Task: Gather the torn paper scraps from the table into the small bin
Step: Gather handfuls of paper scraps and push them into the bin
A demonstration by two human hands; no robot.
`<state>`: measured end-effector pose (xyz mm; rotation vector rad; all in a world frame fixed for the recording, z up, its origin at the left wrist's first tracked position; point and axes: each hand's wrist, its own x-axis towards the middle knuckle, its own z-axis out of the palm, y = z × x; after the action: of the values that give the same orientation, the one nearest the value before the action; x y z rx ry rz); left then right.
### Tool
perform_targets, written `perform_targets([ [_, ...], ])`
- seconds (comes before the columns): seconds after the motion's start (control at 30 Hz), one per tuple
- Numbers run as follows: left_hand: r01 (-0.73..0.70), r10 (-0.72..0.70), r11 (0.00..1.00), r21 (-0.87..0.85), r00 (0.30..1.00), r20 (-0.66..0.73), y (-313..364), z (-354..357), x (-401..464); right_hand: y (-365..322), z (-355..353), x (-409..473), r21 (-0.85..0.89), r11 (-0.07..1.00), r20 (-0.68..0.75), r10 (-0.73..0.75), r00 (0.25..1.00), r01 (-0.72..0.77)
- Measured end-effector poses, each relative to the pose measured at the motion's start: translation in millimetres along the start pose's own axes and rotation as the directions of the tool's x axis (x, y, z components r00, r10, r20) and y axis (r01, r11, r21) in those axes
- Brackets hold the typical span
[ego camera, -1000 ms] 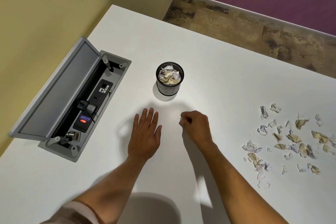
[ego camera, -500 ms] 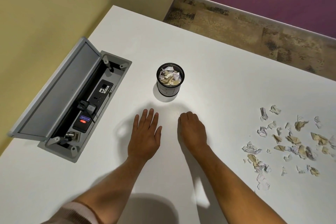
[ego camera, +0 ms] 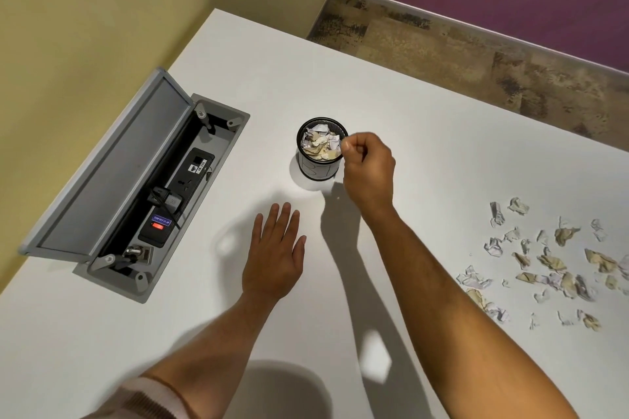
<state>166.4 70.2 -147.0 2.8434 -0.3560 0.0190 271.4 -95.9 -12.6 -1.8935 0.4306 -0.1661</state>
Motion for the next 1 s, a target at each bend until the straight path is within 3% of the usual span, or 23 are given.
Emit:
perform_targets([
  [0.2,0.009,-0.009,1.0,-0.005,1.0,0.017,-1,-1,-1,-12,7,20,-0.031,0.997,0.041,0.073,0.997,-0.071],
  [0.43,0.005,-0.005,1.0,-0.004,1.0,0.016,-1,-1,-1,12,-20,-11,0.03,0.992,-0.037,0.123,0.992,-0.122],
  [0.77,-0.022,0.021,0.998,0.053,0.999,0.025,2,-6,-1,75,-111,-112,-0.005,0.968,-0.193,0.246,0.95,-0.251],
  [0.9,-0.036,0.023,0.991,0.128,0.995,0.101,9,-12,-2,92,-152,-150,-0.063,0.957,-0.258,0.259,0.931,-0.284],
  [1.0,-0.049,0.039,0.997,0.063,0.989,0.144,20,-20,-13,108,-173,-181,-0.105,0.948,-0.28,0.263,0.923,-0.301],
])
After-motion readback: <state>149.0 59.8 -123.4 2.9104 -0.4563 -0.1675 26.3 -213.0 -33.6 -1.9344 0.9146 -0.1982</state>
